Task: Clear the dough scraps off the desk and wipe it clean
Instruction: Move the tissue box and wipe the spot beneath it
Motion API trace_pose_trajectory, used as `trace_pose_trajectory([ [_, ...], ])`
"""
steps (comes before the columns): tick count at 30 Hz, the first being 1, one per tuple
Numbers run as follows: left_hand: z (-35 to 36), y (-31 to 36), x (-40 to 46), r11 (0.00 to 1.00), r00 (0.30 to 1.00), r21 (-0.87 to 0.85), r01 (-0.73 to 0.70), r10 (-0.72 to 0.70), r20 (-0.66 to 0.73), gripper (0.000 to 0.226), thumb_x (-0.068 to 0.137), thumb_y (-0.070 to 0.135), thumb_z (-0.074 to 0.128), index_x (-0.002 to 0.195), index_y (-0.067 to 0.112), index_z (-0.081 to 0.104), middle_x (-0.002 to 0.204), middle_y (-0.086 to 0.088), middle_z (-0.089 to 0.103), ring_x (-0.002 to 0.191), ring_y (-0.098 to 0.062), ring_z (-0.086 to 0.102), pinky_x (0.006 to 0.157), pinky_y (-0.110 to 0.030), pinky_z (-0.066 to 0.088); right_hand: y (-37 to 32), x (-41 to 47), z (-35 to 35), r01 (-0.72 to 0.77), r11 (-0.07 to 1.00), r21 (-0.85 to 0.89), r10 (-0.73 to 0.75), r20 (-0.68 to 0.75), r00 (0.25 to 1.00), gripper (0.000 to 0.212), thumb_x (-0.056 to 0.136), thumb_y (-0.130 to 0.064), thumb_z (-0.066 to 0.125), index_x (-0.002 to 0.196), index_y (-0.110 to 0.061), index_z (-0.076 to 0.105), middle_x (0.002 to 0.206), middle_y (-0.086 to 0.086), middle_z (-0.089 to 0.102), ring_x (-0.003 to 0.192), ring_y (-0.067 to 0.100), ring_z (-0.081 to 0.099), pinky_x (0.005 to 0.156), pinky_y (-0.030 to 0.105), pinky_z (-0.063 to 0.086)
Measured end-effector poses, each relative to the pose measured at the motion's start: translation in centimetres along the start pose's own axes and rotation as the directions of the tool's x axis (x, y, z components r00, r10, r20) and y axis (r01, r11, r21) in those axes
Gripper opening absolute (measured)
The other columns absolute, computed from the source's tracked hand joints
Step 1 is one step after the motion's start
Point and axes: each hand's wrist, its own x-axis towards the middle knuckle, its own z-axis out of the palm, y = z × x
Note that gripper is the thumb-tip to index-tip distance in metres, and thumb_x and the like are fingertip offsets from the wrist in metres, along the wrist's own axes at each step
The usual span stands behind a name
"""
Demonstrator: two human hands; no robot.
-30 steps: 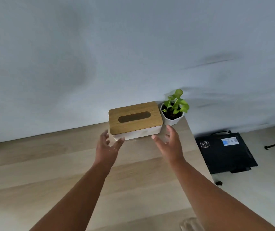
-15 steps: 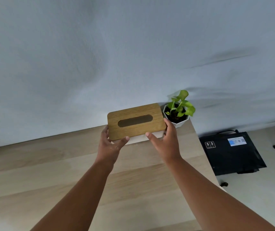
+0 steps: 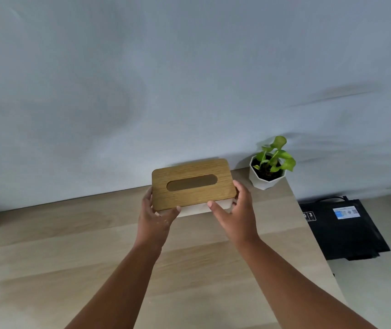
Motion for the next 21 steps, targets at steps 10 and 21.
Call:
trace_pose_trajectory([
  [10, -10.7, -1.6, -0.8, 1.0, 0.999, 0.008, 0.024, -0.024, -0.047, 0.079, 0.08, 0.02, 0.088, 0.132, 0.059, 0.043, 0.123, 0.013, 0.067, 0.099, 0.01, 0.068, 0.082, -0.021, 0.048, -4.5, -5.3, 8.1, 0.024, 0.999, -0.031, -0.023, 0.035, 0.999, 0.088, 0.078, -0.046, 0.085, 0.15, -0.027, 0.038, 0.143, -0.011, 0.046, 0.126, 0.009, 0.052, 0.104, 0.034, 0.052],
  [21, -21.5, -3.2, 1.1, 1.0, 0.996, 0.015, 0.022, -0.021, -0.082, 0.083, 0.081, 0.014, 0.087, 0.145, 0.039, 0.042, 0.124, 0.008, 0.067, 0.095, 0.01, 0.068, 0.08, -0.018, 0.051, -8.0, -9.0, 18.0, 0.002, 1.0, -0.01, -0.002, 0.057, 0.998, 0.086, 0.079, -0.045, 0.085, 0.149, -0.028, 0.039, 0.141, -0.013, 0.046, 0.124, 0.01, 0.053, 0.101, 0.034, 0.053],
])
